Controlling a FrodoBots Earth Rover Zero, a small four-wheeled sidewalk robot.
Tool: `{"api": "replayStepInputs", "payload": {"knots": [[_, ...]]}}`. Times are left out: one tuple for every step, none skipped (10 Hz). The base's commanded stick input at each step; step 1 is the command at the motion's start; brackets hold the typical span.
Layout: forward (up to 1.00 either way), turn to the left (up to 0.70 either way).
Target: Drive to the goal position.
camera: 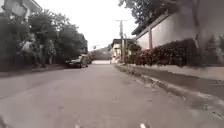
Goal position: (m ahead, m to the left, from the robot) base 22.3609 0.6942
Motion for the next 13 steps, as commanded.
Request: {"api": "replayStepInputs", "payload": {"knots": [[1.00,0.00],[1.00,0.00],[1.00,0.00],[1.00,0.00],[1.00,0.00],[1.00,0.00],[1.00,0.00],[1.00,0.00],[1.00,0.00],[1.00,0.00],[1.00,0.00],[1.00,0.00],[1.00,0.00]]}}
